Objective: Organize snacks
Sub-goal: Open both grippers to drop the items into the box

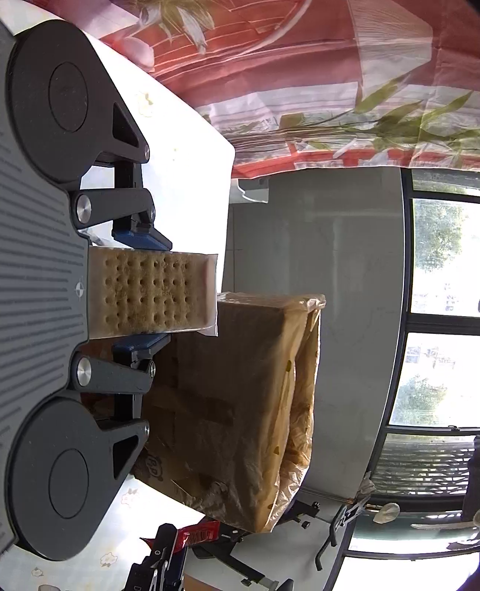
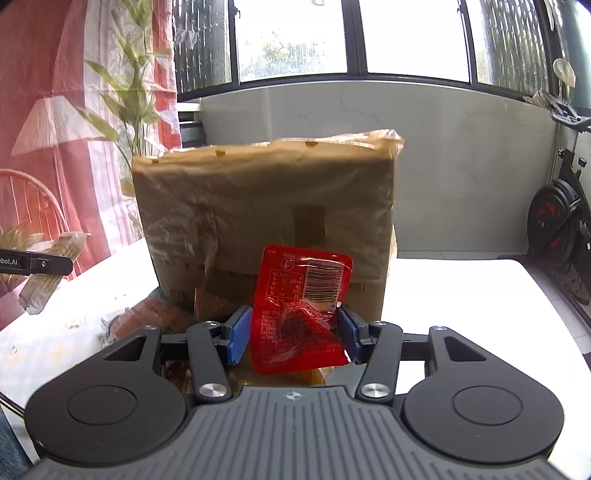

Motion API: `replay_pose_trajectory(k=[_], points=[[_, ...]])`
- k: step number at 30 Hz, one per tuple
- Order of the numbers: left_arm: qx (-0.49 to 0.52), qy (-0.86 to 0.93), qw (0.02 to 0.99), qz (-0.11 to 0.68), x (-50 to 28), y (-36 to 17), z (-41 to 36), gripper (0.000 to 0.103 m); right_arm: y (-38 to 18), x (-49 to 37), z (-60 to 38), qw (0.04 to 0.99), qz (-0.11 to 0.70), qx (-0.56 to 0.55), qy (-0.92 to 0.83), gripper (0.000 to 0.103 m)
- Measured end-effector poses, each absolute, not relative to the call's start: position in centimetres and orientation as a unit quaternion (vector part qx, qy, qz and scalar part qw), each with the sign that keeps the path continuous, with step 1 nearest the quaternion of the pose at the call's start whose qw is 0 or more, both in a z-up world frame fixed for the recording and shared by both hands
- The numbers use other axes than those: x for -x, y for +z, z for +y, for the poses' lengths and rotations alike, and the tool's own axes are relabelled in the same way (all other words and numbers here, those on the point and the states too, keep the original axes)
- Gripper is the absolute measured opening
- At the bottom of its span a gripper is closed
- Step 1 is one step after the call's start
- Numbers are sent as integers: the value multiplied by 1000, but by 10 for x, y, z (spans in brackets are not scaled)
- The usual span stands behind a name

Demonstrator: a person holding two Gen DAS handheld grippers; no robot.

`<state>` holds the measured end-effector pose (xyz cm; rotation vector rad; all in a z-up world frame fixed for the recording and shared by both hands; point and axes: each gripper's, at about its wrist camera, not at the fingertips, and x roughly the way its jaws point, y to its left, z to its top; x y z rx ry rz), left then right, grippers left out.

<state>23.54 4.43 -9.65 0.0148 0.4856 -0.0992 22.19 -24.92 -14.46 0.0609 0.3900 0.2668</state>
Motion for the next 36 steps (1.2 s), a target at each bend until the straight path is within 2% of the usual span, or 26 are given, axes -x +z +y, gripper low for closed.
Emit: replay_pose_trajectory(k=[6, 10, 15, 20, 21, 22, 24, 26, 36], points=[[-5, -93, 980, 174, -278, -40, 8, 48, -83, -252, -256, 982, 121, -22, 146, 53], [8, -124, 979, 161, -319, -18, -17, 48, -54, -291, -251, 983, 94, -6, 155, 53], [36, -126, 972, 194, -383, -26, -44, 49, -52, -345, -233, 981, 108, 6, 162, 53], [12, -129, 967, 221, -419, -48, -61, 49, -66, -379, -217, 975, 149, 13, 167, 54], [9, -128, 965, 227, -423, -52, -60, 52, -68, -383, -215, 973, 160, 14, 168, 55], [6, -125, 965, 231, -425, -54, -61, 59, -71, -387, -213, 971, 169, 15, 168, 56], [7, -114, 967, 227, -427, -56, -55, 67, -75, -389, -213, 970, 184, 12, 159, 64], [12, -114, 968, 224, -424, -56, -45, 67, -75, -385, -218, 971, 180, 2, 159, 74], [42, -127, 965, 226, -371, -36, 31, 67, -69, -326, -243, 976, 133, -66, 160, 75]])
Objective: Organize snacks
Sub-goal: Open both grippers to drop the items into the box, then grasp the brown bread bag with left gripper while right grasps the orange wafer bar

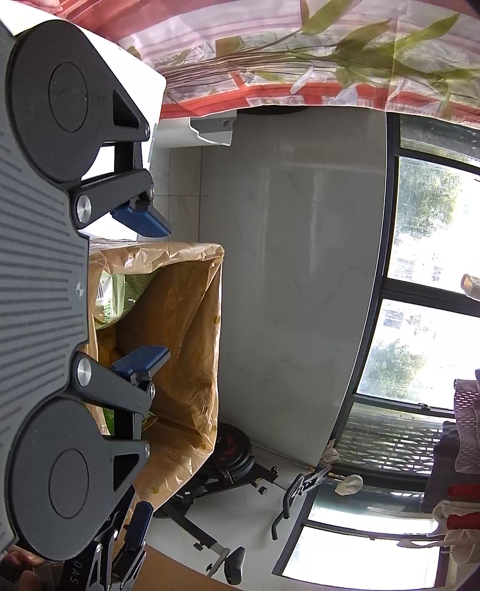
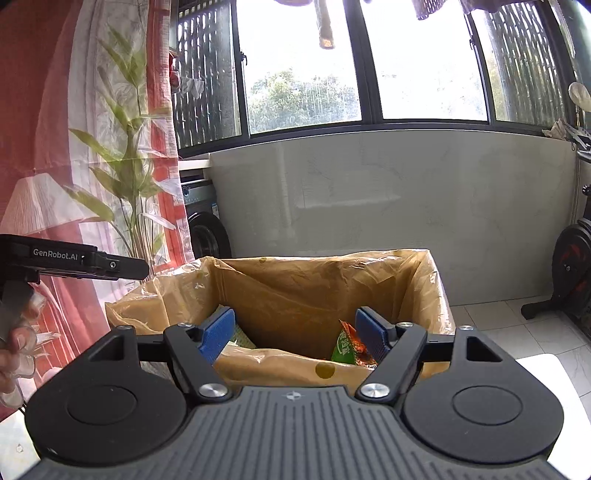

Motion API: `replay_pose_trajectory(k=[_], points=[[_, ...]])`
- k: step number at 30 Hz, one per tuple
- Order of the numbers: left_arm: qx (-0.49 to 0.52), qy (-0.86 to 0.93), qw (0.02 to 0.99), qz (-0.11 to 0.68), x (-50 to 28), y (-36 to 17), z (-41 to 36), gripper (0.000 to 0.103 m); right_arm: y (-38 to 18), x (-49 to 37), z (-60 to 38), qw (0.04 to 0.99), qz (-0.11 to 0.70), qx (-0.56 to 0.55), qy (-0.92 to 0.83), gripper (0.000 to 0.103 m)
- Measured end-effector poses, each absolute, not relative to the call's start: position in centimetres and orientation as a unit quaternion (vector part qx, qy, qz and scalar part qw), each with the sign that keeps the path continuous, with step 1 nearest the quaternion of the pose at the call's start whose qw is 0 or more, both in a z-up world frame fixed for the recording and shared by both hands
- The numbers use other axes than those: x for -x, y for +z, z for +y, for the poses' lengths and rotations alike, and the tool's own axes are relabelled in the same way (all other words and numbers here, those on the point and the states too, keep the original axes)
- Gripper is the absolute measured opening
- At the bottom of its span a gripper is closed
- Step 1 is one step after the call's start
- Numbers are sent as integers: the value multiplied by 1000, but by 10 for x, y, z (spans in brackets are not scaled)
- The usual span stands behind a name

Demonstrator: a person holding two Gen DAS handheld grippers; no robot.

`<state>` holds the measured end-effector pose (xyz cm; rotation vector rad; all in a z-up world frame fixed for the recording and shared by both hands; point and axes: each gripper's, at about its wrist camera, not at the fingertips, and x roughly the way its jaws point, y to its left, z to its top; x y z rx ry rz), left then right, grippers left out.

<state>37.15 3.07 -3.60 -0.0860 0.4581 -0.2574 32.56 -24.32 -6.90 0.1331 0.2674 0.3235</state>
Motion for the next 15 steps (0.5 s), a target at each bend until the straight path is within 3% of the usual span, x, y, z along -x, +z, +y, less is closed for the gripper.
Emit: replay_pose_trajectory(k=[12, 15], points=[[44, -127, 945, 298, -327, -94, 71, 68, -95, -268, -239, 976, 133, -93, 143, 75], [51, -148, 935, 318, -321, -124, 65, 82, -113, -263, -235, 974, 161, -83, 139, 75]])
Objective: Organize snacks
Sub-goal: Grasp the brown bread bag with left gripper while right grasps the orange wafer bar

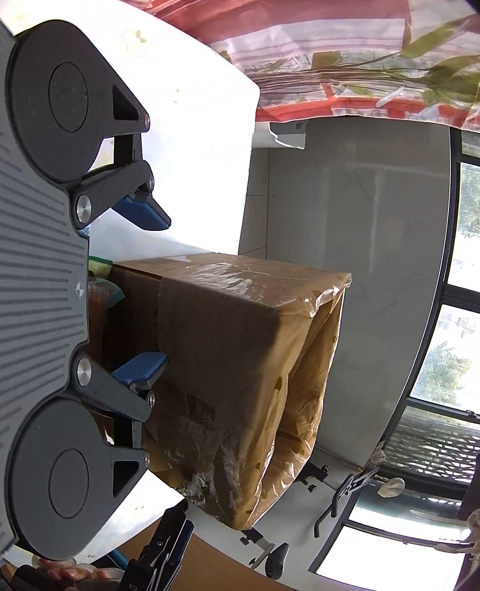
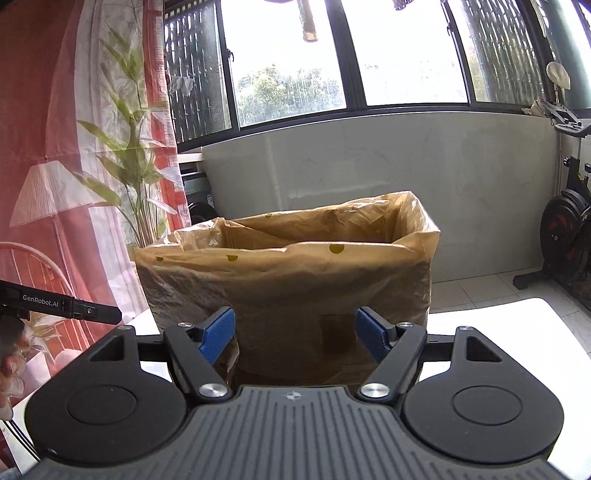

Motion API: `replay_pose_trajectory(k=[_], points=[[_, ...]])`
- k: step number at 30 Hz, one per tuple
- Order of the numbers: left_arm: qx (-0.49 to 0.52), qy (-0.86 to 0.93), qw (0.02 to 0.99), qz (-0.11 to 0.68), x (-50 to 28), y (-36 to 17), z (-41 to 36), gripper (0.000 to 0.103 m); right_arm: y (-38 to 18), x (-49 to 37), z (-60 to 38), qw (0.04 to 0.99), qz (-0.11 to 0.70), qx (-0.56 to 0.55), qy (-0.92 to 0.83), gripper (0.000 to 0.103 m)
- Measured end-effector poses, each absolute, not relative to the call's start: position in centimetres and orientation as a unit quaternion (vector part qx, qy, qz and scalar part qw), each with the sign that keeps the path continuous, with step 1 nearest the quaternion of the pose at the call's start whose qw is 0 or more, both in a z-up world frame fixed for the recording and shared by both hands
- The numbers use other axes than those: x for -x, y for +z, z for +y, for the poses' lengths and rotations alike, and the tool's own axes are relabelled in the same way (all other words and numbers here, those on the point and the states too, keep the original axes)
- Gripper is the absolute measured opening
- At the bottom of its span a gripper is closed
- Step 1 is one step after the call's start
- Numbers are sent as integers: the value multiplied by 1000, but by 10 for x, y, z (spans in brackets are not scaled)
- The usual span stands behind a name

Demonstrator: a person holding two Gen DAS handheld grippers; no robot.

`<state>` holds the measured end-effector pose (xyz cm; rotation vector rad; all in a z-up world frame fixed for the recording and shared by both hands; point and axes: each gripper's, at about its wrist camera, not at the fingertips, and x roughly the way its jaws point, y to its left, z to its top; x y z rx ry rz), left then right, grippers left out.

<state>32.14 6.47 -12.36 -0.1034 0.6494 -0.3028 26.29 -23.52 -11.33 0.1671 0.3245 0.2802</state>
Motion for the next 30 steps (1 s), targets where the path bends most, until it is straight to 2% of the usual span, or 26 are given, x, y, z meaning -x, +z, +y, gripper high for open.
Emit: replay_pose_trajectory(k=[1, 8, 19, 24, 30], points=[[48, -151, 933, 323, -321, -131, 61, 85, -120, -262, -235, 972, 172, -84, 139, 75], [-8, -169, 911, 375, -325, -185, 22, 85, -150, -260, -237, 962, 223, -83, 136, 75], [-82, -158, 900, 399, -327, -216, 2, 92, -175, -267, -242, 952, 259, -97, 133, 75], [-68, -149, 908, 386, -316, -208, 8, 78, -187, -274, -240, 947, 278, -82, 141, 75], [-39, -137, 918, 370, -293, -189, 26, 77, -199, -300, -229, 941, 290, -50, 166, 75]])
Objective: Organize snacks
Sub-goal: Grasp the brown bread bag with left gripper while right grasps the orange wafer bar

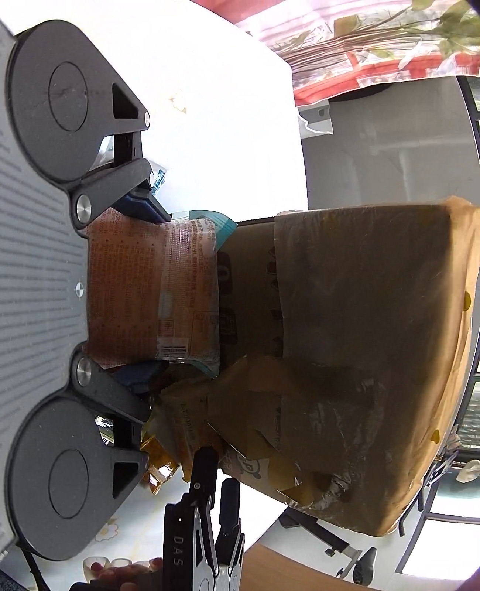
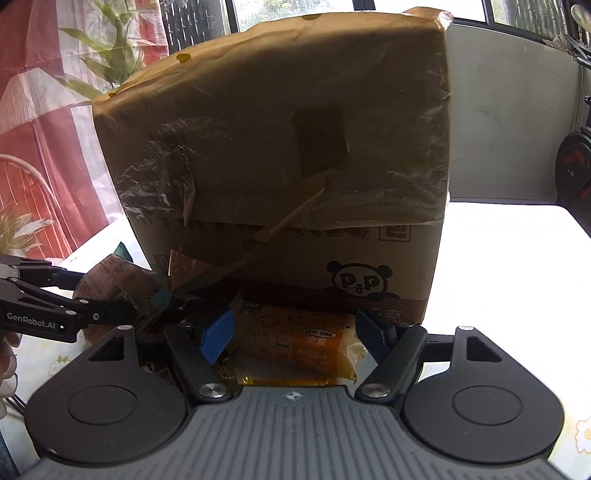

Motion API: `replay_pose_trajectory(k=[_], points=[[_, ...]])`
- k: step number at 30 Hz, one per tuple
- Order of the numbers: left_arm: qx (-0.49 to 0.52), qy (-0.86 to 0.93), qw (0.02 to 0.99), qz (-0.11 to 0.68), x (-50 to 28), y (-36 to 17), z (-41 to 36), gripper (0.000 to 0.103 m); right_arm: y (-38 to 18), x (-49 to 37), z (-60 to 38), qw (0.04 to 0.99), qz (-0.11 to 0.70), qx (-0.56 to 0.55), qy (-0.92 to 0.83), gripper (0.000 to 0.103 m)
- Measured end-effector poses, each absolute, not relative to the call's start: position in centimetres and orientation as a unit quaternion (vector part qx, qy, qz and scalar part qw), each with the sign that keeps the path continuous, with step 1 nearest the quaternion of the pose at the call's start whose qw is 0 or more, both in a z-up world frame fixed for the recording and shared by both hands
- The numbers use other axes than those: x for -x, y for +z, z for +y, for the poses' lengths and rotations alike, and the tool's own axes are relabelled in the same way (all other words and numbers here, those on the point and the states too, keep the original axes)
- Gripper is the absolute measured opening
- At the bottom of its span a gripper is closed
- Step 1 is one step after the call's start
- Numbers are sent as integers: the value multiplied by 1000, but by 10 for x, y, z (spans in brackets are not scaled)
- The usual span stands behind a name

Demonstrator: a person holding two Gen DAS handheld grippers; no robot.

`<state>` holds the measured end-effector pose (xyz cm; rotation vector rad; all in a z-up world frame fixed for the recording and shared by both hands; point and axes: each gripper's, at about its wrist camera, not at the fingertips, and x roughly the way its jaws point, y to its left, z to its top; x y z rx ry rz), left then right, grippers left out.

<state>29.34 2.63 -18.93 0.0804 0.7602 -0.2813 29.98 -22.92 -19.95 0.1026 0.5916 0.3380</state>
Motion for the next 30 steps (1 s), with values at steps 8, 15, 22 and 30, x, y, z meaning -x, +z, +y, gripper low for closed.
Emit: replay_pose_trajectory(k=[8, 15, 22, 30], points=[[12, -108, 929, 355, -266, -174, 44, 77, -212, -342, -215, 928, 318, -34, 192, 76], [42, -78, 934, 346, -250, -172, 50, 77, -227, -333, -233, 896, 384, -107, 195, 75], [53, -67, 930, 357, -244, -176, 51, 77, -229, -298, -226, 901, 383, -88, 184, 62], [46, -74, 929, 360, -236, -180, 48, 77, -232, -313, -226, 915, 362, -68, 166, 44]])
